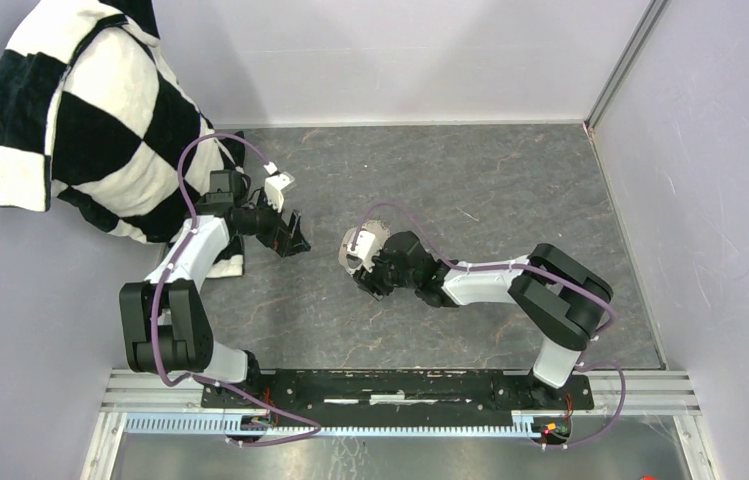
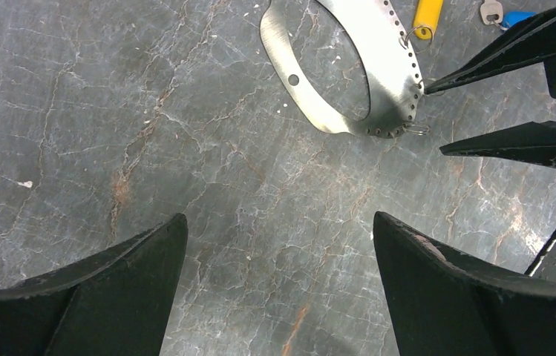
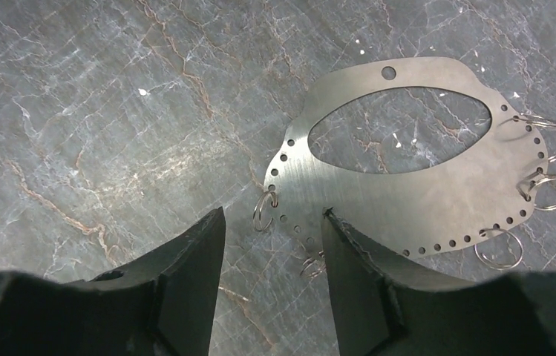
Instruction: Put the keys on the keyring
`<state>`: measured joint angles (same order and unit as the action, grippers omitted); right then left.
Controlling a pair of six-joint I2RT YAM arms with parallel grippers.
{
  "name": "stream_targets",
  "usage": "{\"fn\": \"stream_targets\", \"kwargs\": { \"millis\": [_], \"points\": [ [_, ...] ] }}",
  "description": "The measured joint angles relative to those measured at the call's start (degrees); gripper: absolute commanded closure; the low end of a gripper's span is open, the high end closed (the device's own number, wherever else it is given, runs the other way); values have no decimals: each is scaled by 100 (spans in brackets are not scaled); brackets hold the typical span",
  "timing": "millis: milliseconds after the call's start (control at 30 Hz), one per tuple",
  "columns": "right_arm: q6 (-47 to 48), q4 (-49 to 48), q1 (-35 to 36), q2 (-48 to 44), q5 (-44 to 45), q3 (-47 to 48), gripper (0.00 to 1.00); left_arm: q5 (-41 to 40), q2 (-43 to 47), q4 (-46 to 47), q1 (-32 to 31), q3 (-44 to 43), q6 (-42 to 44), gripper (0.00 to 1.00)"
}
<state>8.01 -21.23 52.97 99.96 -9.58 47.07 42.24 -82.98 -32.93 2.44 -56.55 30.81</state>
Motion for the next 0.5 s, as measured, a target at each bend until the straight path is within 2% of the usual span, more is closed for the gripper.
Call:
{"fn": "stream_targets", "kwargs": {
  "millis": [267,500],
  "points": [
    [188,20,83,363,284,219,59,20,22,-181,0,-11,170,0],
    [361,166,98,501,472,275,92,46,46,-297,0,-74,229,0]
  ]
}}
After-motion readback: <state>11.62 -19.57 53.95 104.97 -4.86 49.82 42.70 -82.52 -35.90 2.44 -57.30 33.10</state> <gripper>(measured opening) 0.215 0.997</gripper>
